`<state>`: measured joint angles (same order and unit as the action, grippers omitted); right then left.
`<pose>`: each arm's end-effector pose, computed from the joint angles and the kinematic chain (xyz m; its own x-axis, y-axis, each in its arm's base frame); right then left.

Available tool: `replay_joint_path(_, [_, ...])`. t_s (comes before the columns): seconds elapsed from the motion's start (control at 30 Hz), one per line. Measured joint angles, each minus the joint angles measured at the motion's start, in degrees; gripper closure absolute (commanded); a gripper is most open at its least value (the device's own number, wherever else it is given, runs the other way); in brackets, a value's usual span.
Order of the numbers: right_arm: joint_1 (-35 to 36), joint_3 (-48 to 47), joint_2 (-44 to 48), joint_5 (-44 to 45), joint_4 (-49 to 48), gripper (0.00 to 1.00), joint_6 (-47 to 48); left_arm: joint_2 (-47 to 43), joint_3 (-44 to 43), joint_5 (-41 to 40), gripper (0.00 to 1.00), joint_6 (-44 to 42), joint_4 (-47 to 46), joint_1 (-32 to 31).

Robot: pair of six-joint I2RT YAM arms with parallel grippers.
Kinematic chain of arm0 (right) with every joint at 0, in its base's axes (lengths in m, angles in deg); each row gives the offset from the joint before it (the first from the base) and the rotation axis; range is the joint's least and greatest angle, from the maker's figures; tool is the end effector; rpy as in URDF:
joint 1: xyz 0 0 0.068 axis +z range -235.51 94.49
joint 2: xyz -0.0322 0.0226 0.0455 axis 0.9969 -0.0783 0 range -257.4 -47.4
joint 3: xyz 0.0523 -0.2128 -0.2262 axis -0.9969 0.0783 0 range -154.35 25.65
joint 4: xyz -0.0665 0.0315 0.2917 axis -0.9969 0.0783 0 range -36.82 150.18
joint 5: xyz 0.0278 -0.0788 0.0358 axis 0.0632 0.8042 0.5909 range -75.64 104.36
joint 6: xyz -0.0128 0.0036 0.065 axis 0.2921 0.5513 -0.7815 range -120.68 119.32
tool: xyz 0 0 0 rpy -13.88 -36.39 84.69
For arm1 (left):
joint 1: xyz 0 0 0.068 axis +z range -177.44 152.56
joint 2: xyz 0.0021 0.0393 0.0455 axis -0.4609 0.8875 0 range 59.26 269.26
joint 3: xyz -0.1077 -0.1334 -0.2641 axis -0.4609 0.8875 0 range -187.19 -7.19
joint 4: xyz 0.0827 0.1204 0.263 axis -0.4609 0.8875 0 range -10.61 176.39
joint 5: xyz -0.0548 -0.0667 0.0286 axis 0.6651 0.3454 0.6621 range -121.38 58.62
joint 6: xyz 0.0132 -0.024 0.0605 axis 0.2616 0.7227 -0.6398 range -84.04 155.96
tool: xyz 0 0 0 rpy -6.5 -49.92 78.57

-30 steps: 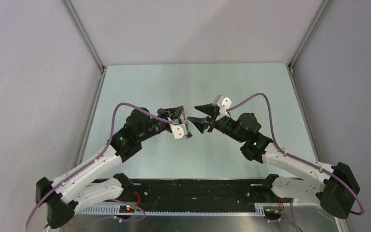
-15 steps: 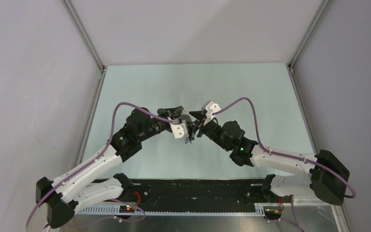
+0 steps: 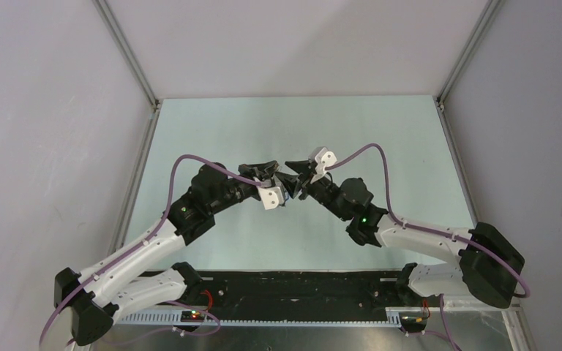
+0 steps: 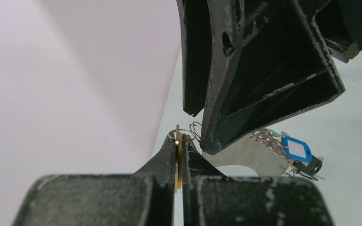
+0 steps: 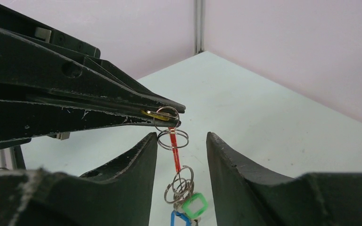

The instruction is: Remove the keys from the keyring

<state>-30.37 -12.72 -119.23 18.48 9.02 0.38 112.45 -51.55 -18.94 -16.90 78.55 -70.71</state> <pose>0.1864 0.2609 0.3209 0.1205 0.1406 -0.9827 -0.7760 0.6307 -0.0049 0.1761 -0.1813 0.3574 0.5963 0.5077 -0.6218 0.5786 0.2651 0.7713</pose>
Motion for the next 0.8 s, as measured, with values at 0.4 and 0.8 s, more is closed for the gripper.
replay_joint_path(0.4, [-0.13, -0.55, -2.12, -3.82, -0.31, 0.80, -0.52, 0.00, 0.00, 0.02, 1.00, 0.35, 0.02, 0.00])
replay_joint_path(0.8, [0.46, -0.57, -2.08, -3.76, -0.07, 0.90, 2.97, 0.00, 0.00, 0.04, 1.00, 0.35, 0.11, 0.00])
